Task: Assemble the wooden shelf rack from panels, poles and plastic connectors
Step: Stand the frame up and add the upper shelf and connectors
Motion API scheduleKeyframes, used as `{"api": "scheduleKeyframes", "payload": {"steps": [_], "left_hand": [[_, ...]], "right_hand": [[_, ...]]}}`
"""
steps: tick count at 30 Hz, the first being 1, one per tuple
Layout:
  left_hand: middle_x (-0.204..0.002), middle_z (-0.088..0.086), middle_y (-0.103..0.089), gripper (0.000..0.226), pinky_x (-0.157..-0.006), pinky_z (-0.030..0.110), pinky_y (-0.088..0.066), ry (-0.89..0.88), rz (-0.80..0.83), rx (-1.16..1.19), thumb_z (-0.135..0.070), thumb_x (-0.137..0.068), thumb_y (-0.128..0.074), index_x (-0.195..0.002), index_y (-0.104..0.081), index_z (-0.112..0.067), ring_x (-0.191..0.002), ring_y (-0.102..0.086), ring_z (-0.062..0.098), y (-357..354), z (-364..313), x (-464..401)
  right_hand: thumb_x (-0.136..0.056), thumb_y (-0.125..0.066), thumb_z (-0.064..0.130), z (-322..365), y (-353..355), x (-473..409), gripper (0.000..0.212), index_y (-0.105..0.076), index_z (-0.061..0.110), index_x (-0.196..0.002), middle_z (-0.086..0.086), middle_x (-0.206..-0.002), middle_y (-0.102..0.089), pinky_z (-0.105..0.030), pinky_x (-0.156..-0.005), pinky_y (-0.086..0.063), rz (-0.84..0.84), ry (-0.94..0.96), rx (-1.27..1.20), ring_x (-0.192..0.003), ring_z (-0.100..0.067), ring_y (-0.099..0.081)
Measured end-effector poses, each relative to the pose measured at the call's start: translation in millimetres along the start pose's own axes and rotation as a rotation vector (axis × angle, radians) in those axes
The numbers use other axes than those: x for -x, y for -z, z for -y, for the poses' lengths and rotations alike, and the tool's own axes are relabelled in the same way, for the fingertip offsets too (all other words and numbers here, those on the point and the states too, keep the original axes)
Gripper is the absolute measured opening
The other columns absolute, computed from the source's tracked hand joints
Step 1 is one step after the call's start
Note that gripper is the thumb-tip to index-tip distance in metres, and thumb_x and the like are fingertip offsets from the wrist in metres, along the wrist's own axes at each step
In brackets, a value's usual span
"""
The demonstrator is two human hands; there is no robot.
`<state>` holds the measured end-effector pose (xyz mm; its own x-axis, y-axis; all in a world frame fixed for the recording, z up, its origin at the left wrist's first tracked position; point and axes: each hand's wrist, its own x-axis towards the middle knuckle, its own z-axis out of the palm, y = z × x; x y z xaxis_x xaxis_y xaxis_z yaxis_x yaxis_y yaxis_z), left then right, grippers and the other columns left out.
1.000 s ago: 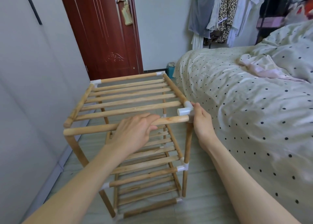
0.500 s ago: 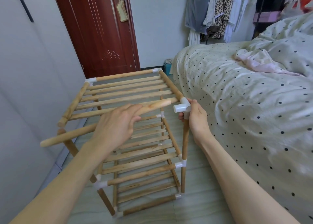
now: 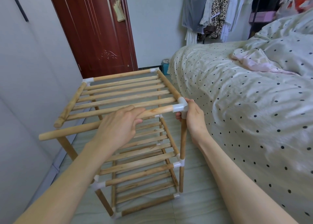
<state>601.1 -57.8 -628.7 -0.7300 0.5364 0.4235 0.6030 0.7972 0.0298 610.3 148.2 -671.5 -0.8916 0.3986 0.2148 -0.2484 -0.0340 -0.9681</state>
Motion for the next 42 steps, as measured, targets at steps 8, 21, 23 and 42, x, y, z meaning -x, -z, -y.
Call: {"api": "scheduleKeyframes", "payload": {"steps": [8,21,23,42], "left_hand": [[-0.114,-0.009,-0.06,0.037,-0.079,0.036,-0.049,0.046,0.093,0.122,-0.029,-0.097,-0.045,-0.134,-0.045,-0.032,-0.096,-0.057,0.013,-6,1,0],[-0.067,-0.015,-0.039,0.024,-0.045,0.017,-0.021,-0.03,-0.01,-0.053,-0.035,-0.096,-0.045,-0.118,-0.048,-0.024,-0.053,-0.036,-0.003,-1,-8,-14],[-0.072,-0.016,-0.038,0.029,-0.046,0.016,-0.021,-0.059,-0.004,-0.058,-0.033,-0.096,-0.044,-0.123,-0.05,-0.023,-0.053,-0.032,-0.005,-1,-10,-14],[-0.069,0.0,-0.063,0.041,-0.04,0.016,-0.017,-0.184,-0.081,-0.266,-0.046,-0.092,-0.041,-0.093,-0.062,-0.01,-0.043,-0.045,0.014,5,2,1]], "right_hand": [[-0.099,-0.028,0.028,3,1,2,0.029,-0.055,0.036,-0.091,0.0,-0.067,-0.059,-0.011,-0.055,-0.047,0.026,0.007,-0.004,-0.057,-0.001,-0.055],[-0.101,-0.021,0.03,2,-3,1,0.034,-0.054,0.037,-0.099,0.002,-0.063,-0.056,-0.007,-0.054,-0.044,0.014,-0.013,-0.003,-0.053,0.0,-0.054],[-0.102,-0.021,0.029,1,-5,3,0.036,-0.054,0.04,-0.091,0.003,-0.06,-0.054,-0.009,-0.054,-0.044,-0.003,0.01,-0.013,-0.054,-0.003,-0.053],[-0.097,-0.026,0.02,10,-2,8,0.036,-0.058,0.036,-0.102,0.001,-0.058,-0.056,-0.017,-0.057,-0.049,0.043,-0.104,-0.06,-0.052,-0.006,-0.053]]}}
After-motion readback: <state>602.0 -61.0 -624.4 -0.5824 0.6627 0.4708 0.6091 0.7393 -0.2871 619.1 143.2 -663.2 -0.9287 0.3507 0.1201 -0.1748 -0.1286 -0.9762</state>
